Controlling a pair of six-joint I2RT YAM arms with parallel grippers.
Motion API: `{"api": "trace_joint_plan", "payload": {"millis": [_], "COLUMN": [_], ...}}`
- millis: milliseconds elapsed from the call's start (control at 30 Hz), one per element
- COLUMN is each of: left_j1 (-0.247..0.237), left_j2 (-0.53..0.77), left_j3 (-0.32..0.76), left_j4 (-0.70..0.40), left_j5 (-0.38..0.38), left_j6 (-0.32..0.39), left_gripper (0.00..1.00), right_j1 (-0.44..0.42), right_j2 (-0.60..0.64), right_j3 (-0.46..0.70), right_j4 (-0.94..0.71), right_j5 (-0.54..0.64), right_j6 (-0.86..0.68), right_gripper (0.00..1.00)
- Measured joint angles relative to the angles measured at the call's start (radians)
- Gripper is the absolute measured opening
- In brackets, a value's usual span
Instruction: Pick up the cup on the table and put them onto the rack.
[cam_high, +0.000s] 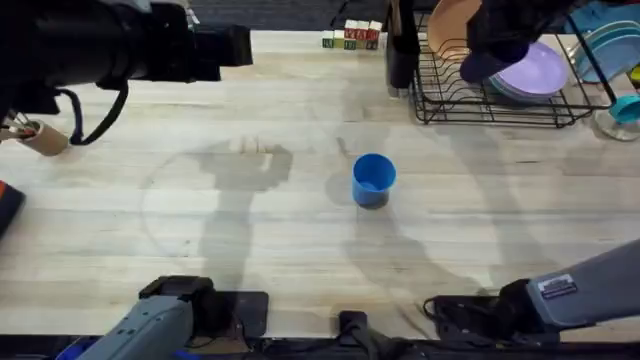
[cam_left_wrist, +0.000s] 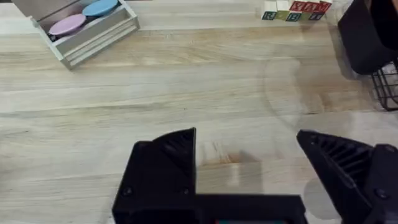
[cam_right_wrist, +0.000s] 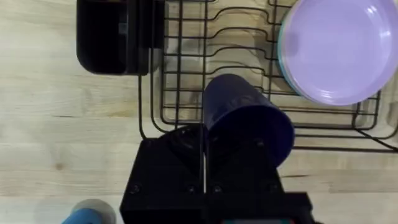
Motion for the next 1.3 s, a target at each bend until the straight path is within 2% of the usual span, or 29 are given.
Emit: {"api": "trace_joint_plan", "payload": {"millis": [633,833,1300], "left_j1": [0.000,0.000,0.000], "left_j2": [0.000,0.000,0.024], "left_j3": [0.000,0.000,0.000], "left_j4": [0.000,0.000,-0.011], "left_j5": [0.000,0.000,0.000], "left_j6": [0.000,0.000,0.000], "left_gripper": [0.994,0.994,0.993], "right_j1": [0.036,0.078,0.082], "right_j2": [0.146,0.167,0.196], "right_j3": [0.014,0.014,0.018], "right_j4": [0.001,-0.003,-0.005], "right_j5": [-0.081,-0.087,-0.082], "right_j6": [0.015,0.014,0.014], "right_gripper": [0.030,0.030,0.030]}}
